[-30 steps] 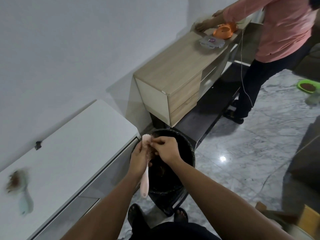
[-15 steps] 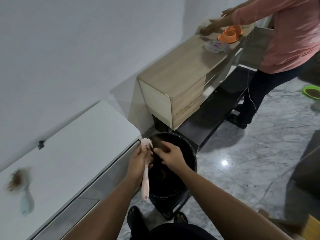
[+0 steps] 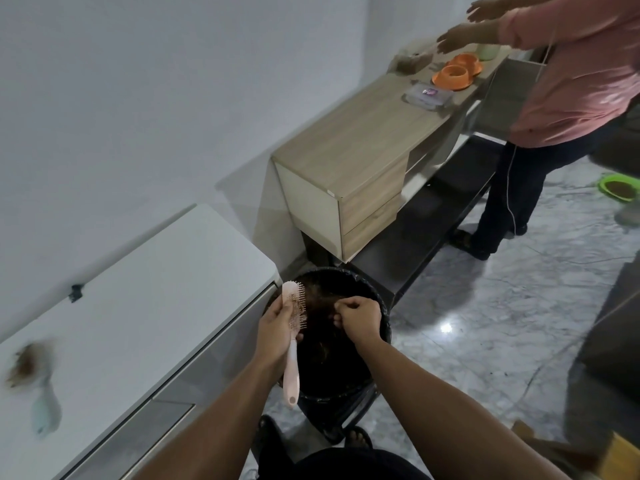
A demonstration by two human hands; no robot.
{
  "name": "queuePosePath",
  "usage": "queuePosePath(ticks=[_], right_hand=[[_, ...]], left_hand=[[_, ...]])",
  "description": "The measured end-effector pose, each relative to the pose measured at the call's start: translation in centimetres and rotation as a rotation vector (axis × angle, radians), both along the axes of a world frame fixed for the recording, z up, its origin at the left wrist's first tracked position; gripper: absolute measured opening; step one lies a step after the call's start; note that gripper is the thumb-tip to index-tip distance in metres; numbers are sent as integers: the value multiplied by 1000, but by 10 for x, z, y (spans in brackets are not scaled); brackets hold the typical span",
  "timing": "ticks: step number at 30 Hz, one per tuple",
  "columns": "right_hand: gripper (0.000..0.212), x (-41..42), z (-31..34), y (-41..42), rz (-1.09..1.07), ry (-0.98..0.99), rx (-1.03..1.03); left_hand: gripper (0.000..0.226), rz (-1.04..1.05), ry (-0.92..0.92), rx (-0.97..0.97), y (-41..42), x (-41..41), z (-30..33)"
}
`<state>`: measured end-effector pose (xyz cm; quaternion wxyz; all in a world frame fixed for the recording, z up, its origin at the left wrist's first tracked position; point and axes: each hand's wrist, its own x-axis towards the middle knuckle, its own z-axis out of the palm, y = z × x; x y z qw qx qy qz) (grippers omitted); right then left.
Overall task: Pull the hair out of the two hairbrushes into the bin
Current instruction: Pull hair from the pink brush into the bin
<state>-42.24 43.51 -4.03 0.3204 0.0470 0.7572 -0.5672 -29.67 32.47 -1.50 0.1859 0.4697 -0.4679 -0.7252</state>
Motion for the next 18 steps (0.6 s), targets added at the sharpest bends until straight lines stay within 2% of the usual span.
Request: queuePosePath(ticks=[4,7,8,9,11,12,15,18], right_hand=[[18,3,12,-2,-63,-22,-102],[54,18,23,-17,227,7,-279],[51,21,24,-23,308,18,-315],[38,22,24,-28,328,22,-324],[14,16,23,-26,271,34,-237],[10,10,20,-20,252,48,-161],[16,-9,-3,10,198,4,31],[16,-19,-18,28,17,-167,67]], left_hand=[[28,-8,-19,-5,-6,4,3],[30,-94,20,17,-6,1,4],[31,-121,30,0,-5,0,4],[31,-131,21,-35,-3,0,4],[30,-84,-13,-110,-5,2,4],[30,-38,-30,-140,-9,4,5],[32,76,-97,-190,-29,13,11],[34,146,-8,-68,-42,20,18]])
